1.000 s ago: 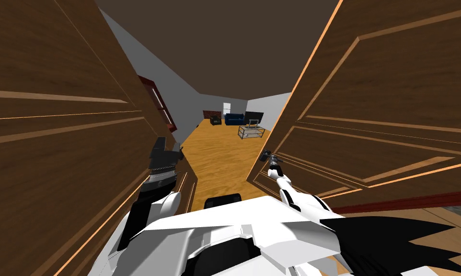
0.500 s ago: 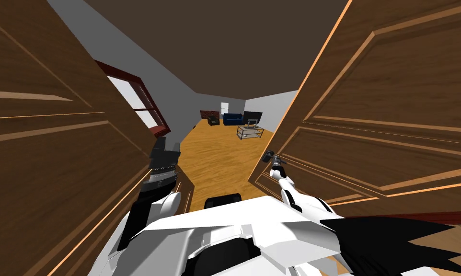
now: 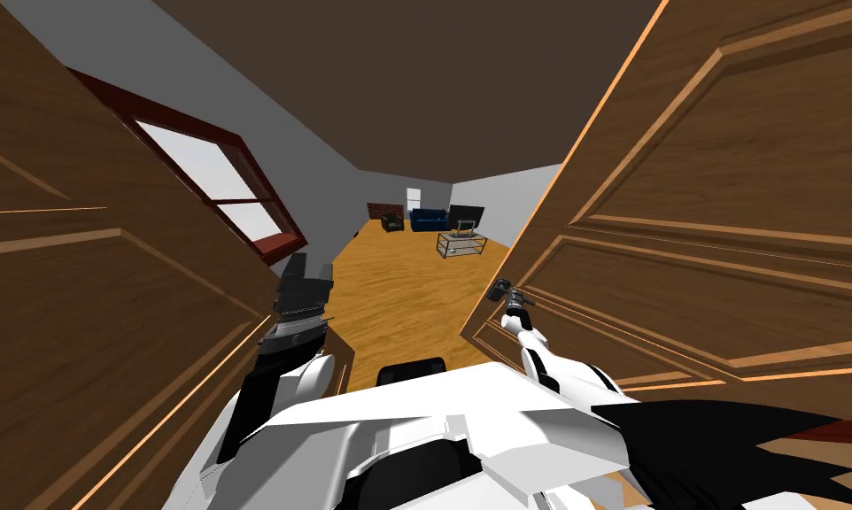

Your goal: Push the door open

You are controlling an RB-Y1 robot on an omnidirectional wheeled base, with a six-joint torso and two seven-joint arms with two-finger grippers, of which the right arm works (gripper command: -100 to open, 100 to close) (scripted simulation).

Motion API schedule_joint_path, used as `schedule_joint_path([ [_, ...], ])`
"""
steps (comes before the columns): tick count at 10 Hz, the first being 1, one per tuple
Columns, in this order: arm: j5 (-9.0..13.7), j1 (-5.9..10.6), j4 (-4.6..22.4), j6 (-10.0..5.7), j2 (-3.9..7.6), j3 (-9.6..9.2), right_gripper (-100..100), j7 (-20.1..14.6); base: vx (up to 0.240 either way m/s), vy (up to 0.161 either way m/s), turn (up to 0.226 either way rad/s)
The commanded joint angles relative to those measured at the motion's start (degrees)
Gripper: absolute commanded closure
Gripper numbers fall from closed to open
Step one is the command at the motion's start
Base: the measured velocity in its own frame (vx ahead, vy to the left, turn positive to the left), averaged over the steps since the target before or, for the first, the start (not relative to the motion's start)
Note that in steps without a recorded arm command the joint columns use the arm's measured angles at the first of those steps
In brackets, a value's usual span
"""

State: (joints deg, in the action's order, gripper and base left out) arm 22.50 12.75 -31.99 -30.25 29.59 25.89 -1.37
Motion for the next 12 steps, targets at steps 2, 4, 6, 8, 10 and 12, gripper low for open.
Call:
schedule_joint_path([
  [2, 0.5, -1.08, -1.4, 0.79, 0.1, 1.35, 100, 0.8, 0.051, 0.012, -0.028],
  [4, 0.7, -1.19, -1.1, 0.7, 0.27, 2.01, 100, 1.1, 0.167, 0.019, -0.064],
  [6, 1.1, -1.36, -0.7, 0.56, 0.51, 2.95, 100, 1.4, 0.195, 0.017, -0.065],
  [8, 1.3, -1.47, -0.3, 0.46, 0.69, 3.62, 100, 1.7, 0.14, -0.002, -0.042],
  [10, 1.4, -2.06, -1.4, 1.16, 0.18, 4.02, 100, 2.1, 0.136, -0.002, -0.045],
  [12, 2.1, -2.47, -0.9, 0.92, 0.62, 5.53, 100, 2.9, 0.17, -0.041, -0.047],
])
